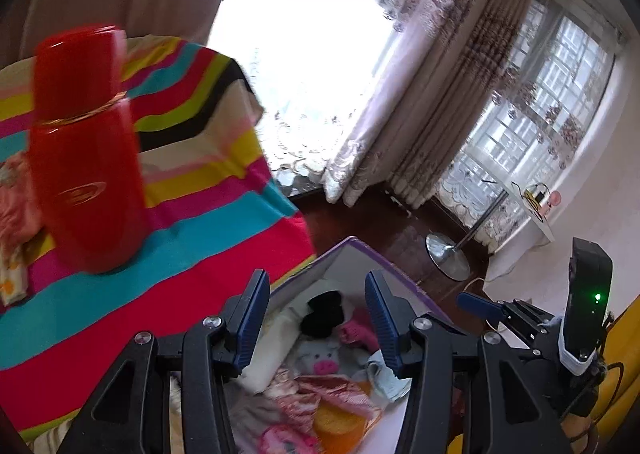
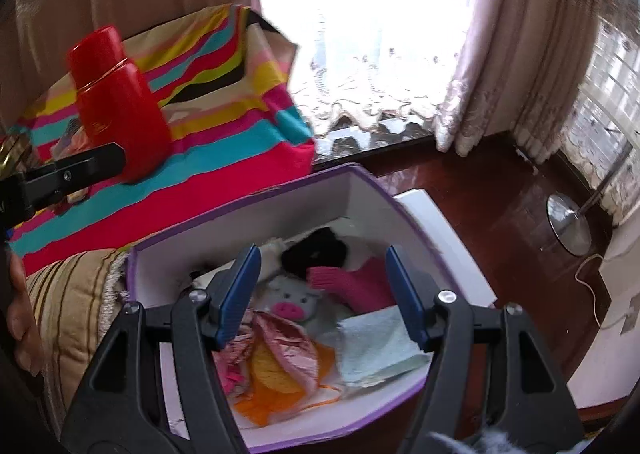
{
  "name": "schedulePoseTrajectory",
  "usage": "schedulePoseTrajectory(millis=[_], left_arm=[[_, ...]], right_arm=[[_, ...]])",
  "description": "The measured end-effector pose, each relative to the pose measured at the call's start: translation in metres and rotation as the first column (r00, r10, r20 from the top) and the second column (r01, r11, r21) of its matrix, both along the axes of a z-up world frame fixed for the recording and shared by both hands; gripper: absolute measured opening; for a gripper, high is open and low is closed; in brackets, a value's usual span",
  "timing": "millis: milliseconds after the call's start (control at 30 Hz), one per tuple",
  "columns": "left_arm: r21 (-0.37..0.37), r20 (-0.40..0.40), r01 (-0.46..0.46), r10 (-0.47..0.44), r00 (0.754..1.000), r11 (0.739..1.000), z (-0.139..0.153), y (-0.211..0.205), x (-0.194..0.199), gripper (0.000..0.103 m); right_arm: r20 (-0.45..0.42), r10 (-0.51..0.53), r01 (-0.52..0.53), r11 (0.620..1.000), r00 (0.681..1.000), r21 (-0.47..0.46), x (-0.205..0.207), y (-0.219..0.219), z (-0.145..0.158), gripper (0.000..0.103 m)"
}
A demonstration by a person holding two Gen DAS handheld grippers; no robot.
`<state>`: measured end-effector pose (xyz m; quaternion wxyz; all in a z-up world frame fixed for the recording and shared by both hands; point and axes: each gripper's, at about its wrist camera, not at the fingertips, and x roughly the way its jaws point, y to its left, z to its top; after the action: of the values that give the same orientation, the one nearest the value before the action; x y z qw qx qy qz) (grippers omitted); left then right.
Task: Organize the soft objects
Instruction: 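Move both open tools back to the pile of clothes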
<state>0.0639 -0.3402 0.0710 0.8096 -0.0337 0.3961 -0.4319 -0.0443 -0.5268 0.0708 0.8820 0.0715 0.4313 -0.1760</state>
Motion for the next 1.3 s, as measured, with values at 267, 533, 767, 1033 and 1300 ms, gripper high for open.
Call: schedulePoseTrajectory(millis=[267,533,767,1033,1300], left_arm=[[0.004,-0.004,-0.112,0.112,0.994,0.994,-0.008,0.068,0.019,0.051],[-0.011,-0.031,-0.262,0.261,0.965,0.965,-0.015,0.148,0.049,0.051],[-0.023,-0.097,-0.426,0.422,0.901,0.904,-0.031,0.222,0.08,0.051],[-0.043,-0.146,-0.582,0.571,0.808,0.812,-0.037,0.295,0.113,0.051],[-0.043,-0.181,-0.657,0.641,0.746,0.753,-0.039,0.334,0.146,0.051]], right_arm=[[-0.022,0.142,-0.142,0.99,0.99,-0.01,0.027,0.065,-0.001,0.068],[-0.037,0.304,-0.305,0.952,0.952,-0.01,0.055,0.138,0.002,0.068],[-0.029,0.422,-0.423,0.906,0.906,-0.009,0.086,0.197,0.011,0.068],[-0.004,0.538,-0.538,0.842,0.843,-0.046,0.133,0.272,0.027,0.068],[0.015,0.557,-0.555,0.829,0.83,-0.064,0.2,0.325,0.039,0.07]])
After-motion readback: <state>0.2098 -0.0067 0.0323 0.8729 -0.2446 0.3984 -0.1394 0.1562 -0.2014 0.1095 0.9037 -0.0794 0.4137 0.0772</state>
